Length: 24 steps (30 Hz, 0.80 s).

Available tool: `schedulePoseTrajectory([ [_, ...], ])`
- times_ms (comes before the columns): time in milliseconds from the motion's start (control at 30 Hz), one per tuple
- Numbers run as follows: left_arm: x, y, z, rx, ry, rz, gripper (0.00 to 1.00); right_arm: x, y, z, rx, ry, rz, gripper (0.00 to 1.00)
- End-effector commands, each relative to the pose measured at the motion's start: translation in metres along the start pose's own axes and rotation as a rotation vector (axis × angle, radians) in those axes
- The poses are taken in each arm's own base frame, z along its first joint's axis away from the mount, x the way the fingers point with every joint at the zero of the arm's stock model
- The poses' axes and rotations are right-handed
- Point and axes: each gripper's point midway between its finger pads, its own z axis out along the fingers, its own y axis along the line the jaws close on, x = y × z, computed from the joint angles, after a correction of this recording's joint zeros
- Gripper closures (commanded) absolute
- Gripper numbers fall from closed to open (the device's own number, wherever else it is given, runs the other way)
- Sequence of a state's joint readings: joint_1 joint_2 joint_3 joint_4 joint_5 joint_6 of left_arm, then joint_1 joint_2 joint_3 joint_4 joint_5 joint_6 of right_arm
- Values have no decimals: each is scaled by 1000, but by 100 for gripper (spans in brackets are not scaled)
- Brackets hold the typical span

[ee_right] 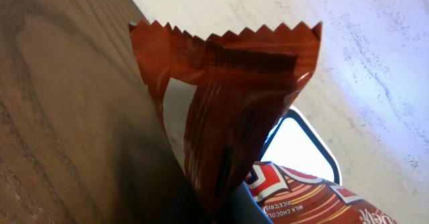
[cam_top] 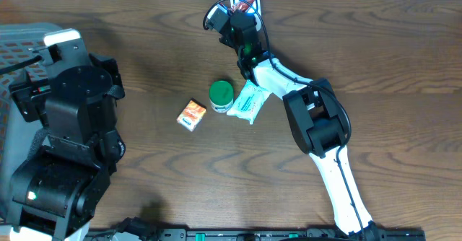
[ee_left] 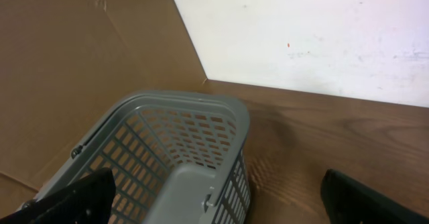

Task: Scan the item barcode
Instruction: 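Hold the snack bar against the scanner window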

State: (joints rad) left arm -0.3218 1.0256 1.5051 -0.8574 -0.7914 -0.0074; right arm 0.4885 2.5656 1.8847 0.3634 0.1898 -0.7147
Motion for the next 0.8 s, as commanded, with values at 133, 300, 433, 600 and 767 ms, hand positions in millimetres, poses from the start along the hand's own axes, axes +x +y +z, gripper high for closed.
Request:
schedulePoseTrajectory([
  [133, -1, 3, 0, -7, -1, -16, 2, -14, -1, -2, -11, -24, 34, 99],
  [300, -1, 3, 0, -7, -1, -16, 2, -37, -29, -11, 29, -73, 70, 99],
  [433, -1, 3, 0, -7, -1, -16, 2, -45, -46, -13, 62, -121, 197, 99],
  [600, -1, 3, 0, -7, -1, -16, 2, -60, -46, -14, -19, -226, 319, 99],
  [767, -1, 3, 0, -7, -1, -16, 2, -59, -42, -14, -82, -246, 383, 99],
])
